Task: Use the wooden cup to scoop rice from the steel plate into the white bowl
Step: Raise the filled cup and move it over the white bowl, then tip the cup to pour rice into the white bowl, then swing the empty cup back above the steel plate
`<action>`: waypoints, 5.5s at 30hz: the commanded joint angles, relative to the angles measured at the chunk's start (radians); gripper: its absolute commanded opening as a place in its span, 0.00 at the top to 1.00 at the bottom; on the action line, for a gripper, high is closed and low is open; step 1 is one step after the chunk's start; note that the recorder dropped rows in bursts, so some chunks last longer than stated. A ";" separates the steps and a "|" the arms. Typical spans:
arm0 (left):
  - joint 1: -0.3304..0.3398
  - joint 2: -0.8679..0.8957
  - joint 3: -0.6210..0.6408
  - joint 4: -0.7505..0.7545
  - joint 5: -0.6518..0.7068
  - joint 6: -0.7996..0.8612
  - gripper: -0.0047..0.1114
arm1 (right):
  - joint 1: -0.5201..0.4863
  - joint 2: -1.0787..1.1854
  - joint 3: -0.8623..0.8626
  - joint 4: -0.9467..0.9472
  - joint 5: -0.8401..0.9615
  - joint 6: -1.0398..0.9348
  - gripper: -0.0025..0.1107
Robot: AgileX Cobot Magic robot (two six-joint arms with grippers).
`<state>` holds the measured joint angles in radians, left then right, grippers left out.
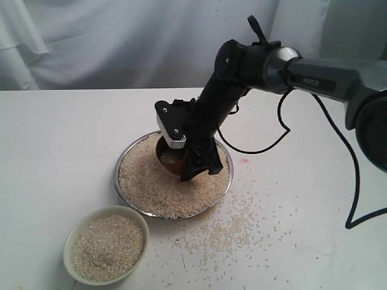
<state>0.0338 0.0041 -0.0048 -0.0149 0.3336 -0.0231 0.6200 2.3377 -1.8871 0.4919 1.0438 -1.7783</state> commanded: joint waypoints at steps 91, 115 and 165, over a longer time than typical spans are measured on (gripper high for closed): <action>0.002 -0.004 0.005 -0.002 -0.015 0.000 0.96 | 0.748 -0.159 0.293 -1.633 0.089 0.999 0.98; 0.002 -0.004 0.005 -0.002 -0.015 0.000 0.96 | 0.845 -0.159 0.302 -1.730 0.113 1.035 0.98; 0.002 -0.004 0.005 -0.002 -0.015 0.000 0.96 | 0.892 -0.159 0.302 -1.943 0.177 1.032 0.98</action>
<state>0.0338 0.0041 -0.0048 -0.0149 0.3336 -0.0231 1.5070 2.1950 -1.5882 -1.4207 1.2066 -0.7752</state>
